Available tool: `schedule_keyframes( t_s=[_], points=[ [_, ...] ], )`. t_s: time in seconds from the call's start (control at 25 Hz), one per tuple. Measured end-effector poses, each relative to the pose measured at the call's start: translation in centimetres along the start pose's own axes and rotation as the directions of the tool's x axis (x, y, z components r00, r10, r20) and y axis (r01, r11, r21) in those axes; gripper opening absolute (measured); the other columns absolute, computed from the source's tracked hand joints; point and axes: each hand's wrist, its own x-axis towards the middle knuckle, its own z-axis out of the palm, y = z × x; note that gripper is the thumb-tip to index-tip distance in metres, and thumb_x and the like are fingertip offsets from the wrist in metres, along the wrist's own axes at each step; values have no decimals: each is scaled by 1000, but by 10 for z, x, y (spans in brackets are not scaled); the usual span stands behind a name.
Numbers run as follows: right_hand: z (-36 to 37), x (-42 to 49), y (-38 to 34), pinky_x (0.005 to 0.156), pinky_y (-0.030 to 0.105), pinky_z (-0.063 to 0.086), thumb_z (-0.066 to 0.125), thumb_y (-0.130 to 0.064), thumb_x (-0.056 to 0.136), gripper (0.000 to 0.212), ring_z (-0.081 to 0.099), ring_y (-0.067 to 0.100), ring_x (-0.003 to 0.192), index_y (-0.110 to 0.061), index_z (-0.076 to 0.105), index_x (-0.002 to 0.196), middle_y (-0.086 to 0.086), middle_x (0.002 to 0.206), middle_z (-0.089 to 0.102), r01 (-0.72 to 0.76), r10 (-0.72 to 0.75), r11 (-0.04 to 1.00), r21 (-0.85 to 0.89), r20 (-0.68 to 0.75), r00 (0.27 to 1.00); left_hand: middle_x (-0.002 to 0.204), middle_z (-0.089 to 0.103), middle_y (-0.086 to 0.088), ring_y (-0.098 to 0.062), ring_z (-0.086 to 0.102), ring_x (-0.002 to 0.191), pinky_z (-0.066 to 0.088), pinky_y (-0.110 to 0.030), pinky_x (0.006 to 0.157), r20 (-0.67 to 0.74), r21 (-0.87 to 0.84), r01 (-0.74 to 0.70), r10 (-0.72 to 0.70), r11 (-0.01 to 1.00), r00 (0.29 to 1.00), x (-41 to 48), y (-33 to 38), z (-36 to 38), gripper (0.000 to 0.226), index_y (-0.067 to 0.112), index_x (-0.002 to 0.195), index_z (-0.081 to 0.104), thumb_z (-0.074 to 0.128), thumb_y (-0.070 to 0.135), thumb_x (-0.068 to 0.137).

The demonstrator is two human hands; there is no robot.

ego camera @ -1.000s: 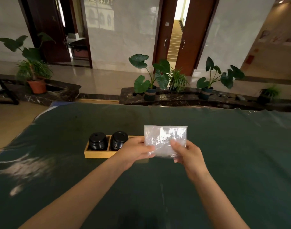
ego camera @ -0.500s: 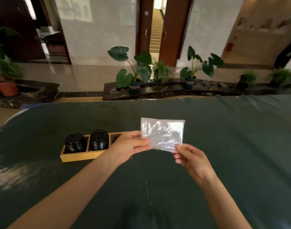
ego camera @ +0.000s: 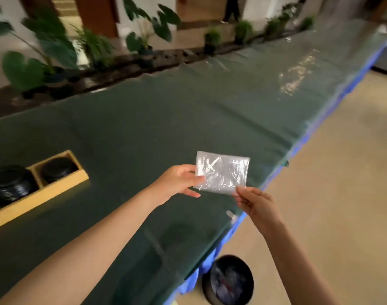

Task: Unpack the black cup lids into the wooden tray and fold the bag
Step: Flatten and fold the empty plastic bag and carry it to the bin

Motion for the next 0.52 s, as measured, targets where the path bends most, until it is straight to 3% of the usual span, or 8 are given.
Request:
schedule_keyframes(
  t_s=[0.12,0.24,0.32,0.44,0.52],
  points=[
    [-61,-22,33,51,15,52,59,-1,86,12,63,5,50,-5,66,76,4,62,71,-31,53,991,132,-167,985,123,63,3,-12,59,115,51,-20,86,158,67,-73,62,995,986,27,-42,42,38,25,128,52,48,38,93],
    [-118,-45,68,50,14,53,59,-3,87,13,62,3,48,-5,64,75,5,63,72,-88,149,974,210,-295,944,143,46,4,-8,33,136,27,-24,111,122,426,-172,132,888,984,55,-99,61,35,29,135,46,38,26,100],
    [-150,-58,95,50,14,53,59,-3,87,11,61,3,47,-4,64,77,5,62,72,-113,207,959,261,-369,906,152,32,3,-11,15,143,8,-38,117,234,727,-302,192,617,953,73,-135,67,40,26,141,37,34,25,101],
    [-185,-72,143,49,15,53,58,0,87,10,63,6,48,0,62,78,7,60,71,-135,293,930,342,-466,835,158,10,8,-13,-1,145,-3,-47,116,341,916,-362,136,176,930,95,-173,79,51,29,147,14,25,42,99],
    [-199,-75,174,48,16,53,57,2,86,12,64,8,48,2,62,75,8,58,70,-144,330,924,355,-545,771,158,5,9,-12,-2,144,-2,-47,116,314,942,-330,174,68,933,102,-186,83,58,30,148,7,18,51,95]
  ],
)
